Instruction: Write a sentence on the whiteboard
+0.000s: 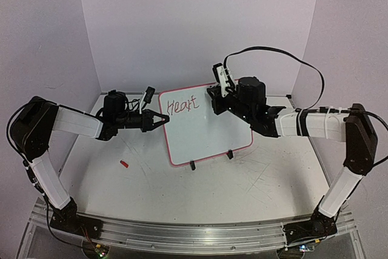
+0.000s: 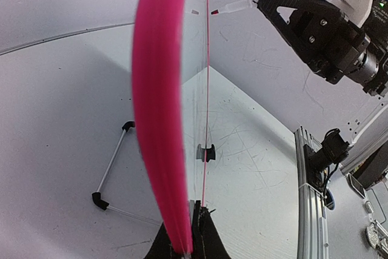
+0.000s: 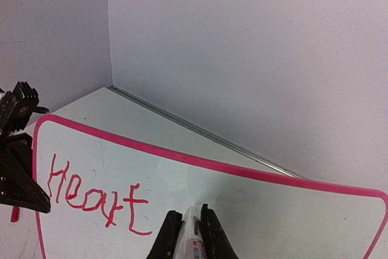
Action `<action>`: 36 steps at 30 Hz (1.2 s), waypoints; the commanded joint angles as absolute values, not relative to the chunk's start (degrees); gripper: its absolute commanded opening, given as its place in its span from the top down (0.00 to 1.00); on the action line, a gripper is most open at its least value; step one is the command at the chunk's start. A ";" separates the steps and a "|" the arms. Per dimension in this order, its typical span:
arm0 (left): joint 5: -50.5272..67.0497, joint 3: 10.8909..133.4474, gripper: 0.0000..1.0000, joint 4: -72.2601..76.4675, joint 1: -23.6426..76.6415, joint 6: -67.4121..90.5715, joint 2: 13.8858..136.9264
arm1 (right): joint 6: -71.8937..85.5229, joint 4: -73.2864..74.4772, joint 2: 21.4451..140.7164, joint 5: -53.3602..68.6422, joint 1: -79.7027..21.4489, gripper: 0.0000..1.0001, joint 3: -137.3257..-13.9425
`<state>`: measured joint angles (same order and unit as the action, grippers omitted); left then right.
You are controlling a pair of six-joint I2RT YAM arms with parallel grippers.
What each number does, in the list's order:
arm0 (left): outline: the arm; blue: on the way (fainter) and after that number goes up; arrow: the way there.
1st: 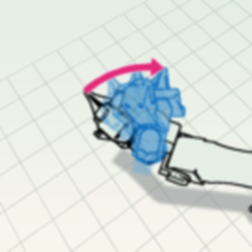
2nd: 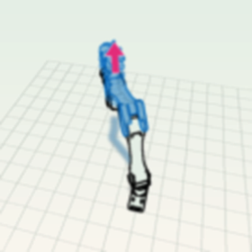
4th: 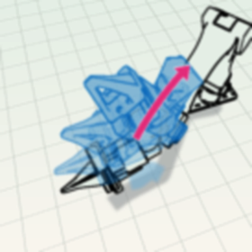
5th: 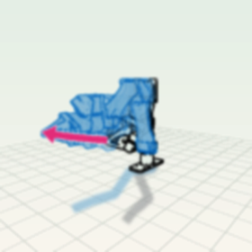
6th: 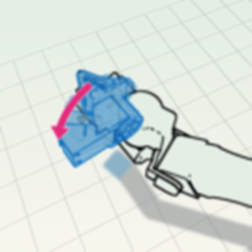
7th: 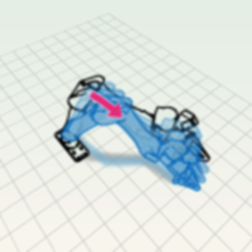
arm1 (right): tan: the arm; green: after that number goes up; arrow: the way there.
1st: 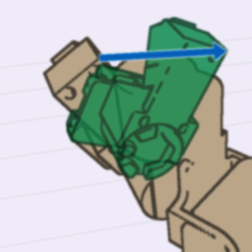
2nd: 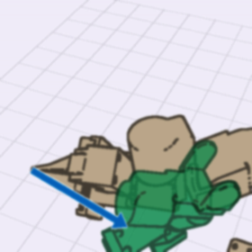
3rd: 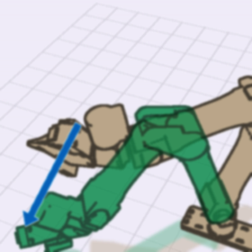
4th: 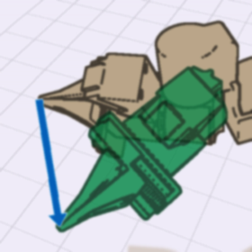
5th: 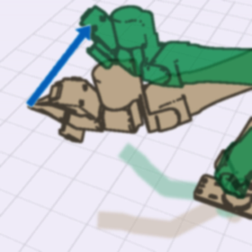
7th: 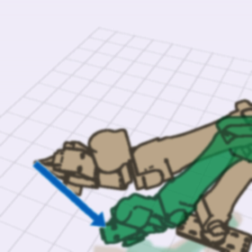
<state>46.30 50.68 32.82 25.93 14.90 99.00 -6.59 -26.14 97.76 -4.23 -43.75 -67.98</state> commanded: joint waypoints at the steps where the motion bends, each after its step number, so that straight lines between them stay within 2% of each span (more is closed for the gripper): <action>1: 36.64 52.27 1.00 29.54 25.36 6.42 99.21 | -5.81 -28.16 99.07 -4.36 -43.51 1.00 -71.14; 36: 36.47 52.48 1.00 28.74 25.34 5.92 99.05 | -2.26 -27.68 97.02 -5.36 -43.67 1.00 -63.37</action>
<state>45.68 51.32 31.13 25.96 14.48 99.00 -3.92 -27.52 98.73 -4.91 -43.78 -65.06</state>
